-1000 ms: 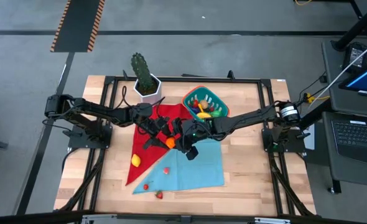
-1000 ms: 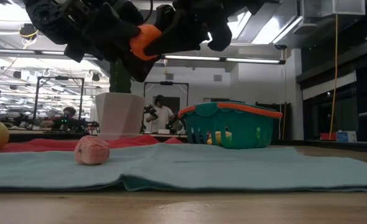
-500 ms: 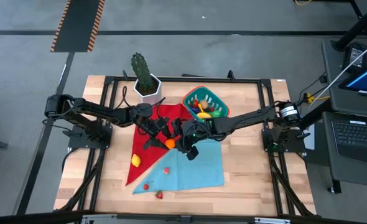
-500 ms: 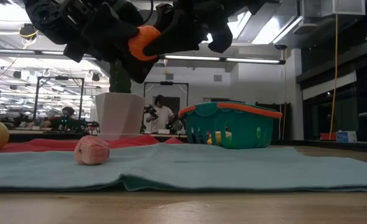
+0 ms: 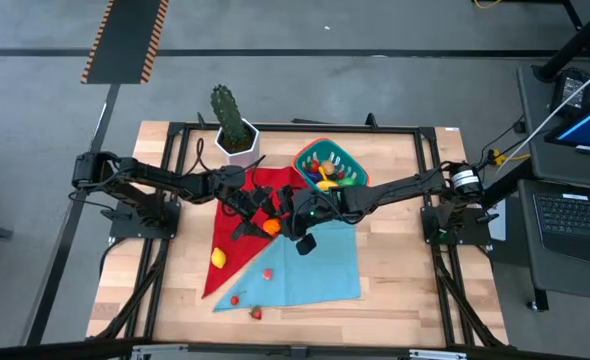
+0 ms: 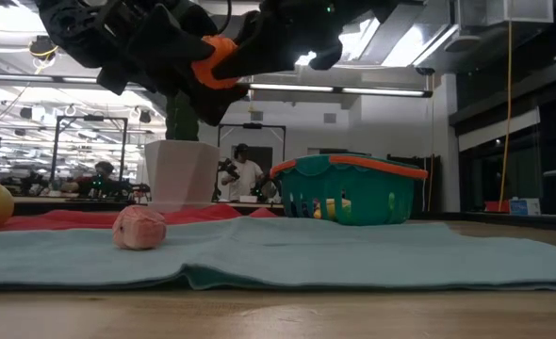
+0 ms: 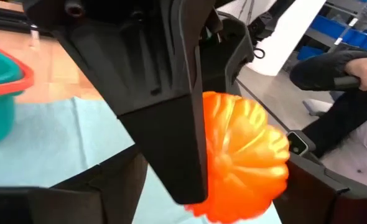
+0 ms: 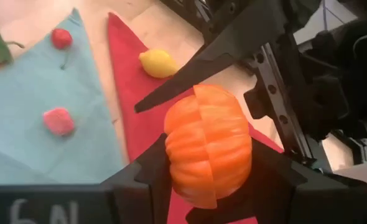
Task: Build produce basket
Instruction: Put the orange pumpkin into the blue basket, then put the yellow lemon into the blue basket
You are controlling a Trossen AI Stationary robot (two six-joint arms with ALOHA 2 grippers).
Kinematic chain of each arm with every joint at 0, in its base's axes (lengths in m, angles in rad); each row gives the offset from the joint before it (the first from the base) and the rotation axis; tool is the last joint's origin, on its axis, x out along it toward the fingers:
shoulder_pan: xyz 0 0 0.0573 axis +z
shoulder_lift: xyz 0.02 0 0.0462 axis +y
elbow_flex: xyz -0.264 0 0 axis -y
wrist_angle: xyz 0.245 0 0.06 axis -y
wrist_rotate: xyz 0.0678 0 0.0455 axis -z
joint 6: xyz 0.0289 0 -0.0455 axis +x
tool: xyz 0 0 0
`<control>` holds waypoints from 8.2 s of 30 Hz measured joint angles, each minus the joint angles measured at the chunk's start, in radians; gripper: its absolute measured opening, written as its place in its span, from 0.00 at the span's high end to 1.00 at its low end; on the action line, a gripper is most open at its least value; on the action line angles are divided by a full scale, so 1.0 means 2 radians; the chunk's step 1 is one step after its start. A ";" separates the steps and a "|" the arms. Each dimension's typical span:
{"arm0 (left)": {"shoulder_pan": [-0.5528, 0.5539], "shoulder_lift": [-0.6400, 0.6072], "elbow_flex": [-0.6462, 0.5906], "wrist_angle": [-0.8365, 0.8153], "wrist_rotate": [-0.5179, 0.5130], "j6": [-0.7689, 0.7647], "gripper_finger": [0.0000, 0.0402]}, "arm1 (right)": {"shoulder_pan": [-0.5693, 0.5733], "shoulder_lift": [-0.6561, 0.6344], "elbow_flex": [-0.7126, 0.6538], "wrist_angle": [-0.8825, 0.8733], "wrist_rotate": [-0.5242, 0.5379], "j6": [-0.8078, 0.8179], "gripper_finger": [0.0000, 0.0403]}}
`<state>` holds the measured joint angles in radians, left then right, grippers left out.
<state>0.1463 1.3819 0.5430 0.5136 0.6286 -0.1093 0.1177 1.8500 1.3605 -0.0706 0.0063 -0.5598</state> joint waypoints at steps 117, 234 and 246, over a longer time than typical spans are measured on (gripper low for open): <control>-0.001 -0.289 -0.115 -0.094 -0.375 0.095 0.26 | -0.149 -0.237 -0.226 -0.076 0.177 0.248 0.60; -0.205 -0.512 -0.115 -0.428 -0.474 -0.026 0.26 | -0.096 -0.316 -0.340 0.030 0.132 0.302 0.39; -0.380 -0.495 -0.115 -0.437 -0.642 -0.176 0.26 | -0.095 -0.316 -0.340 0.029 0.132 0.292 0.39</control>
<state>-0.6132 0.3922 0.3134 -0.3603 -0.6557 -0.4616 -0.0731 1.2175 0.6804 -0.0120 0.2710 0.0250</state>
